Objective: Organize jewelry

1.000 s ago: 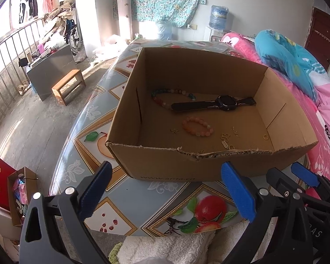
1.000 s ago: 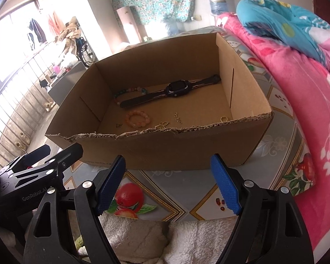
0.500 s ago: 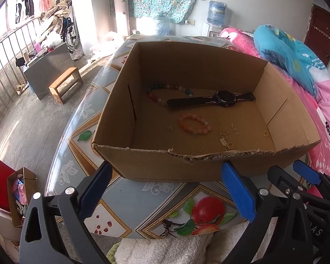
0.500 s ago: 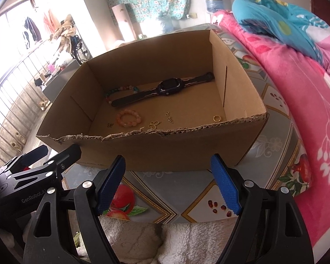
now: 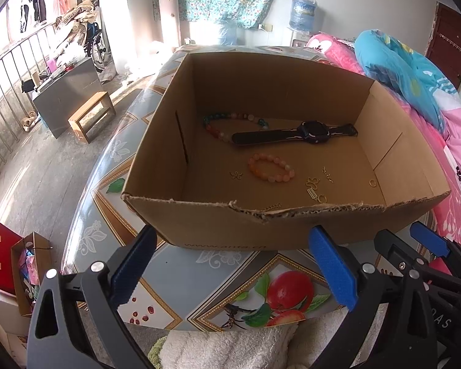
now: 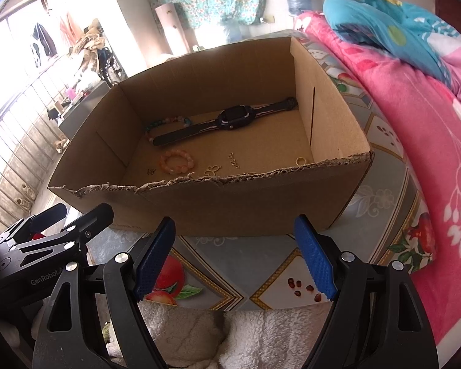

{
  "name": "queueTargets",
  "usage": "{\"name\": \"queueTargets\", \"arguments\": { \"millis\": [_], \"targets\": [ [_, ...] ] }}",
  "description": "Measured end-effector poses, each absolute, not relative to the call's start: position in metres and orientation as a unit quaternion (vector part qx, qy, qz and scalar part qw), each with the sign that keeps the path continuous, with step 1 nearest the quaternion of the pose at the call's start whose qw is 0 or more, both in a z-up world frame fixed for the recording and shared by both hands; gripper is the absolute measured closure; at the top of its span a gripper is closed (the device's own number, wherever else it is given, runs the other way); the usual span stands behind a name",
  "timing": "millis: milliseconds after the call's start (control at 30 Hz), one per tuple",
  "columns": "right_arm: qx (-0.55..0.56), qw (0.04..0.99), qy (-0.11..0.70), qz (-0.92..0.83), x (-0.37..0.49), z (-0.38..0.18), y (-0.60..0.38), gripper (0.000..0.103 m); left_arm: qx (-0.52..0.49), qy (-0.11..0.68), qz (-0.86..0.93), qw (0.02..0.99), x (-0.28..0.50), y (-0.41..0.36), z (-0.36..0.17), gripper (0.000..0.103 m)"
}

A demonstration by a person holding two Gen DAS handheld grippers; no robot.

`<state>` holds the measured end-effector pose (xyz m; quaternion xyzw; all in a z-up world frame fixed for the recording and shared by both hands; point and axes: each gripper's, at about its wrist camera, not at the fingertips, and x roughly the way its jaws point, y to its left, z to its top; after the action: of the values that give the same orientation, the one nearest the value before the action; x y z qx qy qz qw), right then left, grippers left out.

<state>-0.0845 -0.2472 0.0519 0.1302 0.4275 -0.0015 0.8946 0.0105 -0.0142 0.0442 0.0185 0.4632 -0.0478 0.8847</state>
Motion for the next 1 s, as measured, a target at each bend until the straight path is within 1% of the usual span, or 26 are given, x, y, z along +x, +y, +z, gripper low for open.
{"name": "queueTargets", "arguments": {
  "millis": [1000],
  "targets": [
    [0.130, 0.894, 0.428, -0.001, -0.0838, 0.0507, -0.2461, 0.027, 0.018, 0.464, -0.043, 0.885, 0.0098, -0.0124, 0.0438, 0.006]
  ]
}}
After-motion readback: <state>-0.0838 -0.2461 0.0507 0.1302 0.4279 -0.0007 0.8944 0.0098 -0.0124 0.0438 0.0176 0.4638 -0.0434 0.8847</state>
